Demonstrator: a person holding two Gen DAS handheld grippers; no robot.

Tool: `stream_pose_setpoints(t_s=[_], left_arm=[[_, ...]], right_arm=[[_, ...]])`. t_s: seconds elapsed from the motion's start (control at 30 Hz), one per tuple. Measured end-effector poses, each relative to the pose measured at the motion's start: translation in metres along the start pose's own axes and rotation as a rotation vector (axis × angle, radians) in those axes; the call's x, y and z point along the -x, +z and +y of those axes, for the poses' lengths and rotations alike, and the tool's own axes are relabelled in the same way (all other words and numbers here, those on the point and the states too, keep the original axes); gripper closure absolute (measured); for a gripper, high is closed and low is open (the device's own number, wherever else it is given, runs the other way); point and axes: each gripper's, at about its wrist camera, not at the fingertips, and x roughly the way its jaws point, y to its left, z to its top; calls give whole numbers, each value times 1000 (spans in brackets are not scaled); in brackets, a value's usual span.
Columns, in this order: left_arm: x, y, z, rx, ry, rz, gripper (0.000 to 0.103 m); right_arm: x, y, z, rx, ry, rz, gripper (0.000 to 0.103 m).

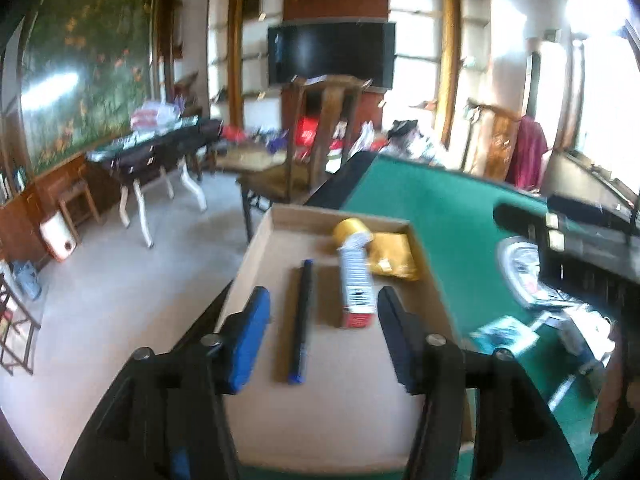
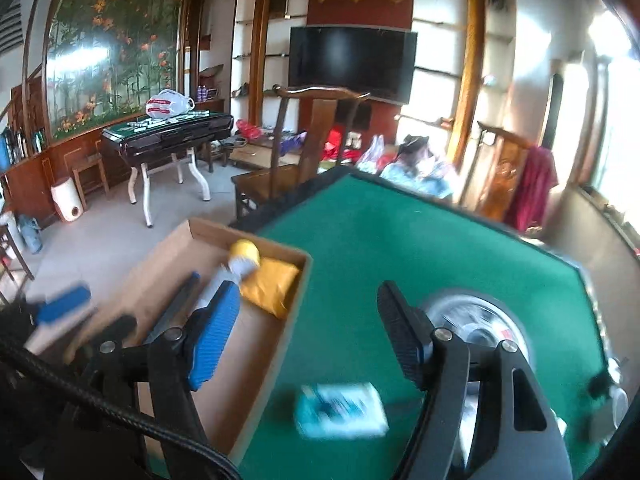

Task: Organize objects
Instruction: 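Open both tools to drop the jar and marker into the tray, then grasp the white medicine box with the right tool while the left tool grasps a black marker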

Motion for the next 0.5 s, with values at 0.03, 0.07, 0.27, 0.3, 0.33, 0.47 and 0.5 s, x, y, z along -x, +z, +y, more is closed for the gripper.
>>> stream_pose_setpoints(t_s=[0.03, 0.07, 0.27, 0.3, 0.33, 0.47, 0.5], left_arm=[[6, -3, -7, -13, -15, -19, 52], [14, -8, -18, -33, -33, -36, 52], [27, -30, -78, -158, -169, -38, 52], [28, -33, -89, -183, -192, -34, 52], [28, -37, -99, -207, -213, -26, 52], [26, -52, -138, -297, -326, 54, 53], [23, -55, -145, -317, -341, 77, 53]], right_arm=[[9, -7, -4, 6, -12, -5, 32], [17, -16, -9, 9, -25, -13, 32], [45, -61, -52, 15, -114, -23, 32], [48, -68, -66, -7, -116, -22, 32], [50, -73, -77, -27, -116, -25, 32], [50, -91, -133, -170, -57, -35, 32], [51, -97, -144, -197, -47, -32, 32]])
